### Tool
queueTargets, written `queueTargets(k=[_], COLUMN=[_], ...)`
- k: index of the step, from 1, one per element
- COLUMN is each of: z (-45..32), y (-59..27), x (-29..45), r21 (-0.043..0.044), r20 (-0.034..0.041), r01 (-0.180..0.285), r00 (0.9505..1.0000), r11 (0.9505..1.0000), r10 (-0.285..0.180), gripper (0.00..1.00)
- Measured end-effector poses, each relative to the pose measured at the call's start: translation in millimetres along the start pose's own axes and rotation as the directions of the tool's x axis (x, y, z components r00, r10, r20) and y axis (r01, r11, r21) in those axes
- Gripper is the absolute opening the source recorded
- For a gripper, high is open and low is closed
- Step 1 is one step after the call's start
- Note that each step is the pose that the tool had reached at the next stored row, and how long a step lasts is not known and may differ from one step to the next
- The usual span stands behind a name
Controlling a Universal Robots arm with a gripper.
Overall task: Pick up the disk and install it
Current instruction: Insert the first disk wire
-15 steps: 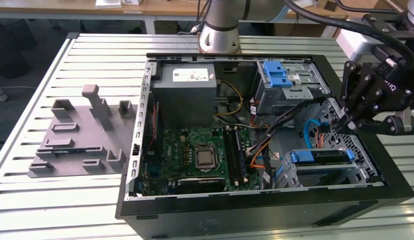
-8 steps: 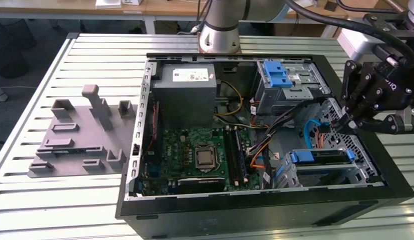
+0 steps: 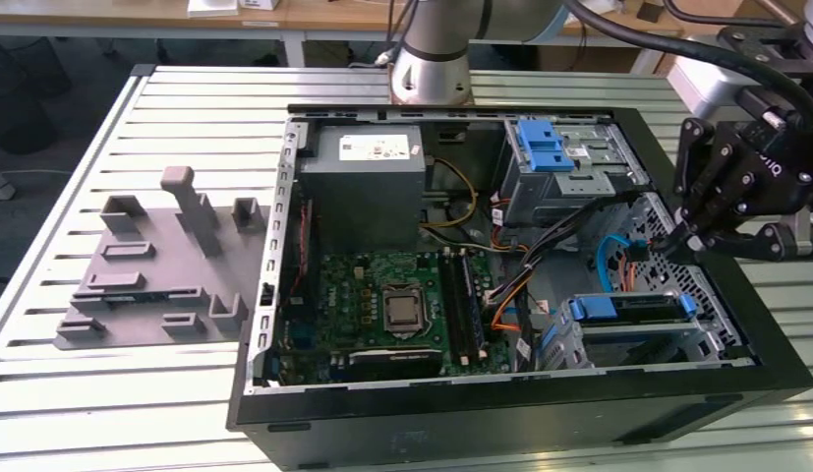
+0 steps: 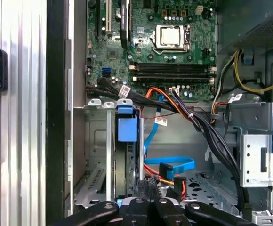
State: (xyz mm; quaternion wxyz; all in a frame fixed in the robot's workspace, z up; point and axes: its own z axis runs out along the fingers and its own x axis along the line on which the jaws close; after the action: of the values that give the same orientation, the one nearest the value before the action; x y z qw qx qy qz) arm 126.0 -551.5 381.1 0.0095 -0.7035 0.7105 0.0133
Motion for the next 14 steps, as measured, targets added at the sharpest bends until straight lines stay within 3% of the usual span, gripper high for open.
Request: queueTargets(k=[14], z=[4.1], y=[-3.6], x=[-13.8], r21=[0.0002], r20=[0.0001], r01=[-0.005], r00=[1.0000], r11=[1.0000], r10=[0.005], gripper=[0.11])
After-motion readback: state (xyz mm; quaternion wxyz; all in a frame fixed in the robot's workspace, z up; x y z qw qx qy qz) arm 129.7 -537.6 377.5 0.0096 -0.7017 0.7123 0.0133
